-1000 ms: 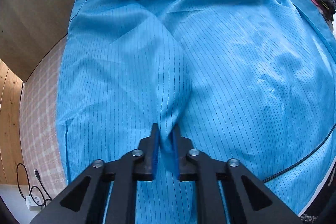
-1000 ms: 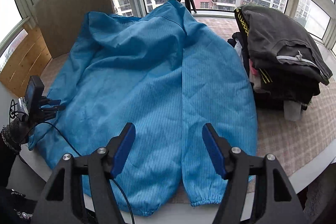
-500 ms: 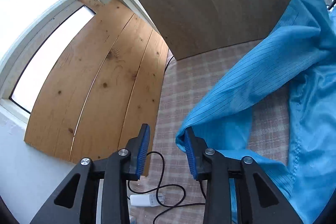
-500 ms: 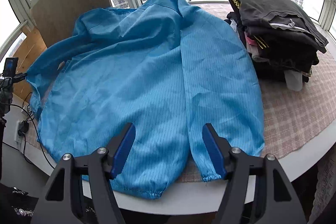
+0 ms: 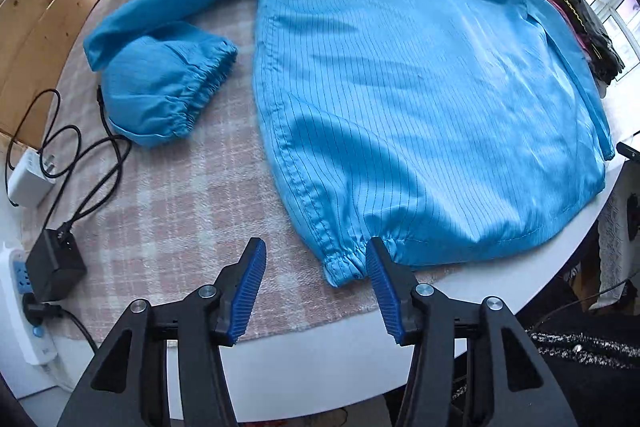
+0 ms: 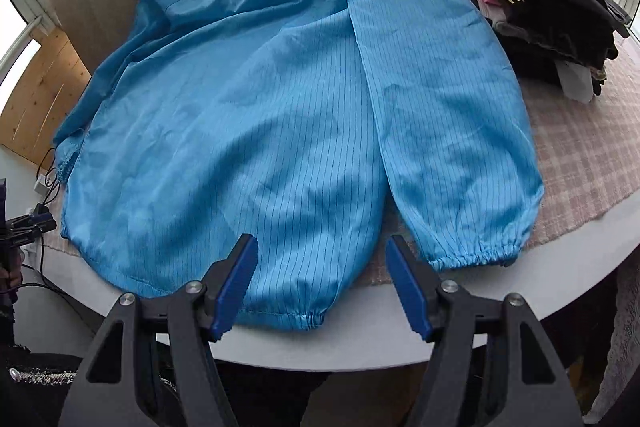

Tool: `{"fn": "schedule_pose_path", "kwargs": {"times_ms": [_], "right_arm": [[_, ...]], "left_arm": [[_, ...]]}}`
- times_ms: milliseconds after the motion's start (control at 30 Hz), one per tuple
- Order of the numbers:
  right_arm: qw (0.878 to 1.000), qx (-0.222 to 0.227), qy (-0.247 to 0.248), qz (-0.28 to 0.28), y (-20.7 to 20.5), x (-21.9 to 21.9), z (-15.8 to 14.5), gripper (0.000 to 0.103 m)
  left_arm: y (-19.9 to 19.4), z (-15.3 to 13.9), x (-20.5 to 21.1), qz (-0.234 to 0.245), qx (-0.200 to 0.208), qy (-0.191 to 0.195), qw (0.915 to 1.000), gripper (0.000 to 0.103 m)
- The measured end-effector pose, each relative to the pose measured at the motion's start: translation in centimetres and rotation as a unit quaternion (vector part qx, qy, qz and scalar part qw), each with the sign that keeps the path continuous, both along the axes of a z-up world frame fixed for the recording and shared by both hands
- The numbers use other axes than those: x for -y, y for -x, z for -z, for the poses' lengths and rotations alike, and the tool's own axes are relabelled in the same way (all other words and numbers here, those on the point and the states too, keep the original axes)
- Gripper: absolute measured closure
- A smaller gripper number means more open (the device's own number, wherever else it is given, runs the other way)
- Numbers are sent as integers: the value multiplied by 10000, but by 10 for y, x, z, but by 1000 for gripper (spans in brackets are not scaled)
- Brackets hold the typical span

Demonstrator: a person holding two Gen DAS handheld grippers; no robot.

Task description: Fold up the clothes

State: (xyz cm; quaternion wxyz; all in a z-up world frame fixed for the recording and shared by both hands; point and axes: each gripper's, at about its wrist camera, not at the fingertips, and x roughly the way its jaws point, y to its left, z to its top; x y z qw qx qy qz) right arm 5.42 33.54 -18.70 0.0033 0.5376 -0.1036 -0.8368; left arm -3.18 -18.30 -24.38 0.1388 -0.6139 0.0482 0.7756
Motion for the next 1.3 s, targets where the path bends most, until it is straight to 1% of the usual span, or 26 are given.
{"fn": "schedule_pose_path", "kwargs": {"times_ms": [67, 100, 133, 200, 233, 300, 367, 433, 500, 567, 600, 700, 833, 967, 1067, 1167, 1200, 1233, 1300], "right_arm": [[9999, -53, -110, -54, -4, 8, -2, 38], [9998, -85, -167, -80, -7, 11, -3, 38], [9996, -112, -223, -96, -10, 13, -5, 38], [9994, -129, -311, -92, -18, 15, -5, 38], [9993, -134, -348, -83, -23, 16, -5, 38], [9993, -113, -350, -5, -30, 13, -2, 38], [9994, -84, -326, 56, -37, 8, 3, 38], [9995, -50, -308, 104, -42, 3, 11, 38], [9994, -11, -321, 133, -45, 0, 20, 38], [9994, 9, -341, 64, -46, 0, 28, 38], [9993, 7, -364, -54, -45, 4, 32, 38], [9982, -17, -418, -428, -42, 21, 41, 38], [9950, -192, -319, -925, -36, 51, 46, 38], [9918, -272, -276, -1214, -28, 71, 54, 38], [9888, -262, -337, -1428, -20, 84, 64, 38], [9834, -421, -763, -1592, -17, 97, 68, 37], [9820, -499, -815, -1629, -16, 99, 67, 37], [9809, -571, -839, -1660, -14, 100, 66, 40], [9821, -655, -617, -1655, -6, 94, 60, 86]], "left_arm": [[4, 10, -6, -22, 21, 142, 9999, 51], [6, 14, -8, -39, 24, 167, 9998, 51], [6, 16, -11, -46, 13, 124, 9999, 53], [5, 15, -19, 62, -99, -34, 9999, 75], [4, 14, -23, 163, -125, -103, 9997, 100], [2, 5, -28, 297, -264, -171, 9991, 101], [1, -10, -22, 360, -438, -228, 9981, 102], [4, -27, -3, 163, -633, -250, 9975, 102], [11, -44, 20, -155, -809, -253, 9963, 102], [15, -56, 38, -414, -867, -367, 9947, 102], [18, -59, 43, -465, -909, -311, 9943, 101], [23, -65, 45, -405, -1080, -11, 9933, 101], [37, -75, 60, -510, -1134, 50, 9922, 101], [60, -68, 67, -525, -1106, 162, 9923, 101], [66, -65, 66, -456, -1069, 214, 9930, 101], [64, -64, 64, -415, -1023, 276, 9935, 101], [63, -64, 64, -423, -1003, 273, 9937, 101], [62, -64, 63, -434, -984, 260, 9939, 101], [57, -67, 62, -456, -950, 199, 9942, 102]]}}
